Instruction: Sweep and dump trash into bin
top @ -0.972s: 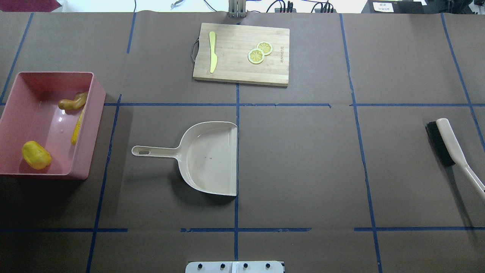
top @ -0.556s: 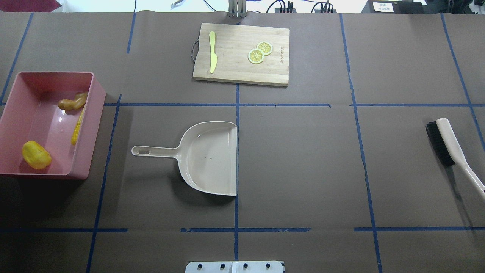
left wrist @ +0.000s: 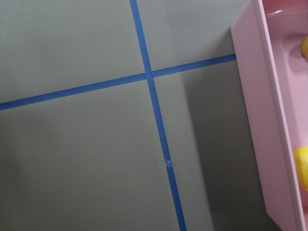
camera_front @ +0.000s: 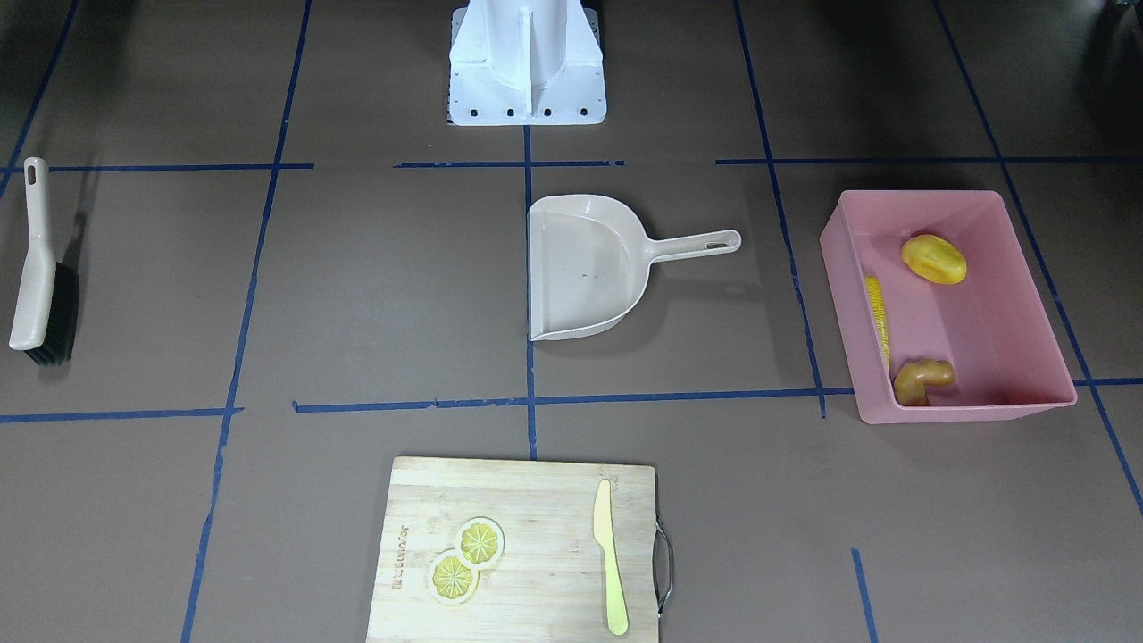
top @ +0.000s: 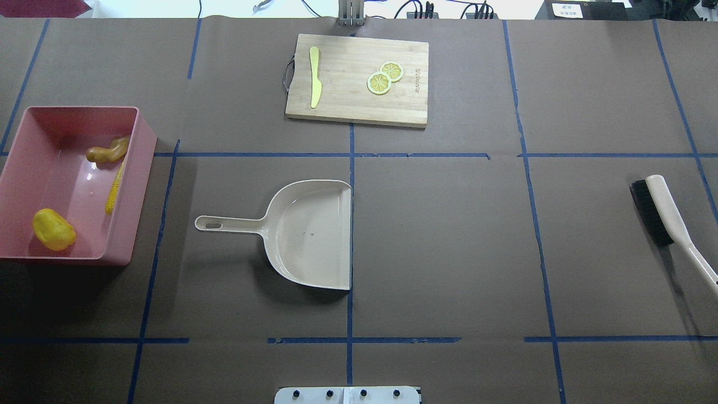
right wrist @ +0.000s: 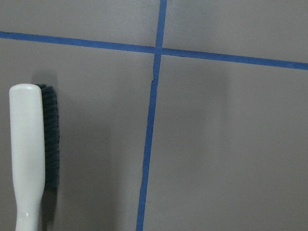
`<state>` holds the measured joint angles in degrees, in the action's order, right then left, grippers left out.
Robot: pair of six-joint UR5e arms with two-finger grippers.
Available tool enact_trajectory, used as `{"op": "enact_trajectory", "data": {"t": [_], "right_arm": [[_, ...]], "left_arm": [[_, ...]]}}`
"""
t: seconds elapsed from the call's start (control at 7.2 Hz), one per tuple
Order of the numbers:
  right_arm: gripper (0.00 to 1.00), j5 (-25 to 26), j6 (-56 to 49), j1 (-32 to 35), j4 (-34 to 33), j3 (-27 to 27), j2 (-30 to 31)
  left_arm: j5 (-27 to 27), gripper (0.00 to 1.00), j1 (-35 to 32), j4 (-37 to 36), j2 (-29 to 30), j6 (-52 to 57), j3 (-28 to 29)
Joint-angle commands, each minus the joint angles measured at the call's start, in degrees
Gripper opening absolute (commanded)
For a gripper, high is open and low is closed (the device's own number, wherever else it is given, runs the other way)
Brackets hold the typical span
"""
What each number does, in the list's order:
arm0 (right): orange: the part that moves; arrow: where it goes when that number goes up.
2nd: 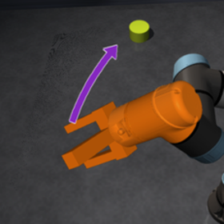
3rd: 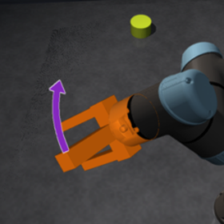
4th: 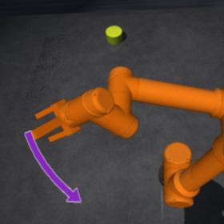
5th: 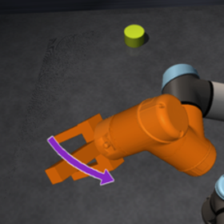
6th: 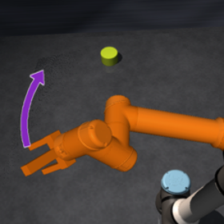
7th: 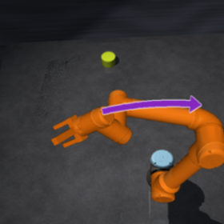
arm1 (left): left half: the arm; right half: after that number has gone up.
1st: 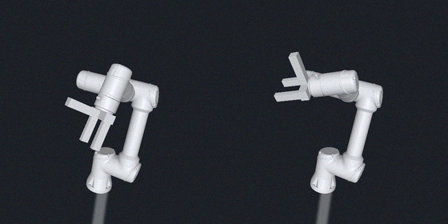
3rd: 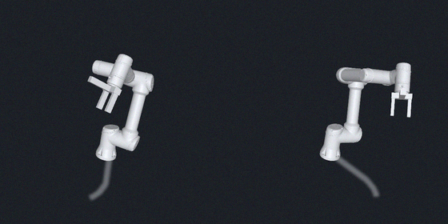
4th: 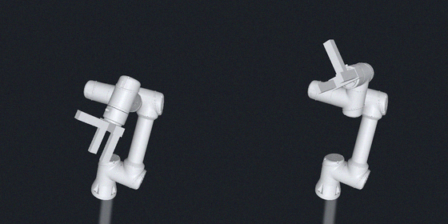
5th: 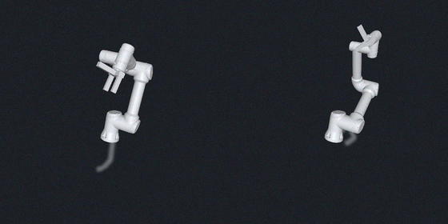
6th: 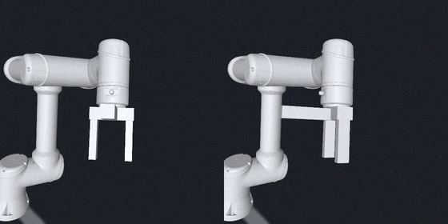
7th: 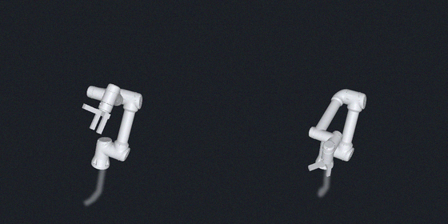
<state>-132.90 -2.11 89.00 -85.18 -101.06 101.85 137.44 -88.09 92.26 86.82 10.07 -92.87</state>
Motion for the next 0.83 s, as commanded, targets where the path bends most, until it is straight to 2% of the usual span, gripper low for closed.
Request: {"op": "enact_trajectory", "data": {"t": [0.0, 0.69], "right_arm": [[1.0, -0.1, 0.0, 0.0, 0.0, 0.1, 0.0], [1.0, -0.2, 0.0, -0.1, -0.1, 0.3, 0.0]], "left_arm": [[-0.1, 1.0, 0.0, 0.0, 0.0, 0.0, 0.1], [-0.2, 1.0, 0.0, 0.0, 0.0, 0.0, 0.2]]}}
